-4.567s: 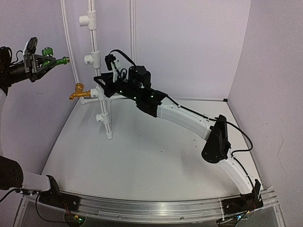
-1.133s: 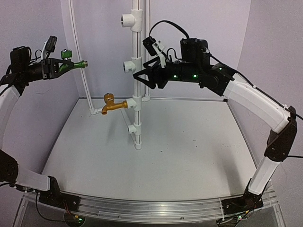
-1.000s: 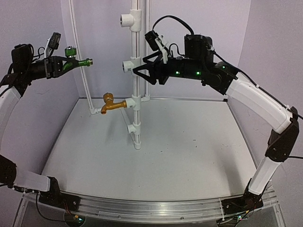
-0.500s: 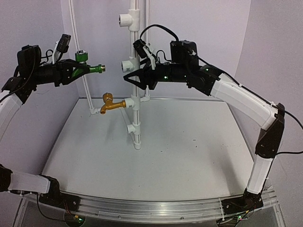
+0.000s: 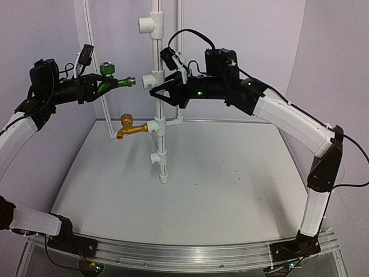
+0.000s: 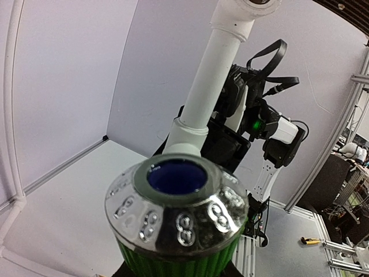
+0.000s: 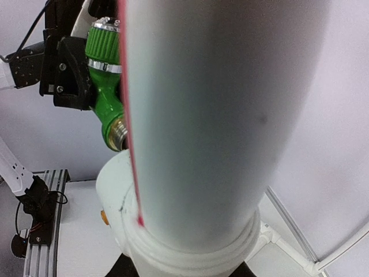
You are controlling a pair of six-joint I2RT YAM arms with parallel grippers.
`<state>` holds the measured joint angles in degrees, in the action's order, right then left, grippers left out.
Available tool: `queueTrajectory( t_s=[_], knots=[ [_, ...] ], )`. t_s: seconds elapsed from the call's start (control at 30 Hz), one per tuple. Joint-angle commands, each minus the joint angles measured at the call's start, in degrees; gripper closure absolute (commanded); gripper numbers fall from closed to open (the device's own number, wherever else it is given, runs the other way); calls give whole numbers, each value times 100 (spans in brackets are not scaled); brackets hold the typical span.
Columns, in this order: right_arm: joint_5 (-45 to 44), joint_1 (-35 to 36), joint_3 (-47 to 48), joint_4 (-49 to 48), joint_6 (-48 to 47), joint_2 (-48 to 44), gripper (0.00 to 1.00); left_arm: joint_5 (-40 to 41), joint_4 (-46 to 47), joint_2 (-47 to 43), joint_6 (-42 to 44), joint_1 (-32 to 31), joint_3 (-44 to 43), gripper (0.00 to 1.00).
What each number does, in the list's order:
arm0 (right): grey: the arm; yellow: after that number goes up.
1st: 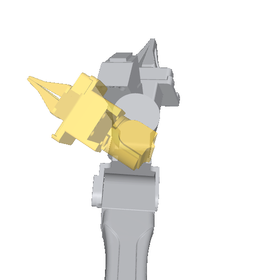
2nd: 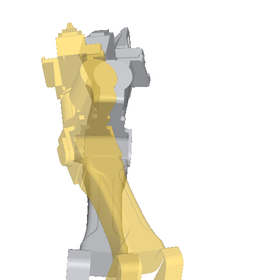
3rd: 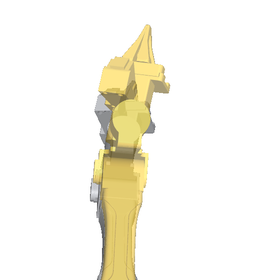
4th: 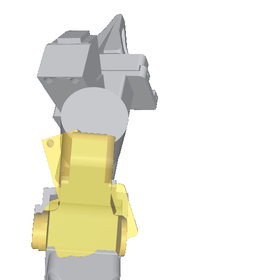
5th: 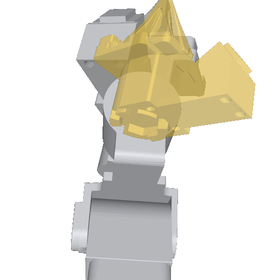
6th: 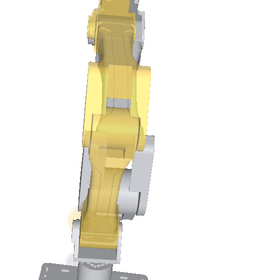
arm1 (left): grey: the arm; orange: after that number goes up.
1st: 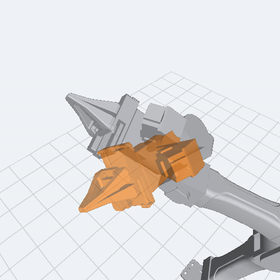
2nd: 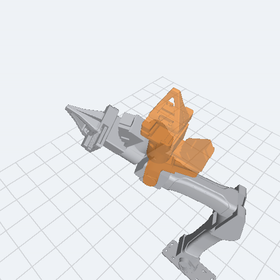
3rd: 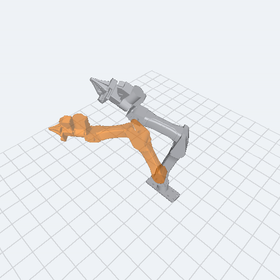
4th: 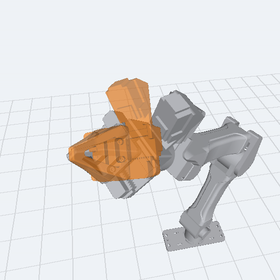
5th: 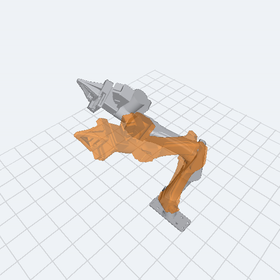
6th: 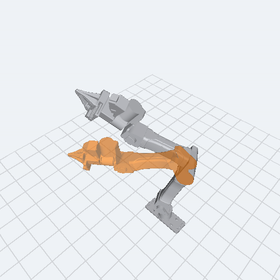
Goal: Install the water faucets
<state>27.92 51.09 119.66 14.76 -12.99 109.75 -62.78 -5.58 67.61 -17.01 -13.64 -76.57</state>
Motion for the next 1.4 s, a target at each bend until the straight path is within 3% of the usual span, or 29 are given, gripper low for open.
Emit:
queueTrajectory(
  t_s=[0.0,0.57,1.37],
  knots=[
    [95,50,101,-246,3,-16,69,-142,786,24,-91,-95,55,100],
    [357,47,219,-233,-183,68,71,-229,636,323,469,-256,-111,100],
    [424,50,58,-193,-514,24,76,-357,847,235,253,-258,-367,100]
  ],
)
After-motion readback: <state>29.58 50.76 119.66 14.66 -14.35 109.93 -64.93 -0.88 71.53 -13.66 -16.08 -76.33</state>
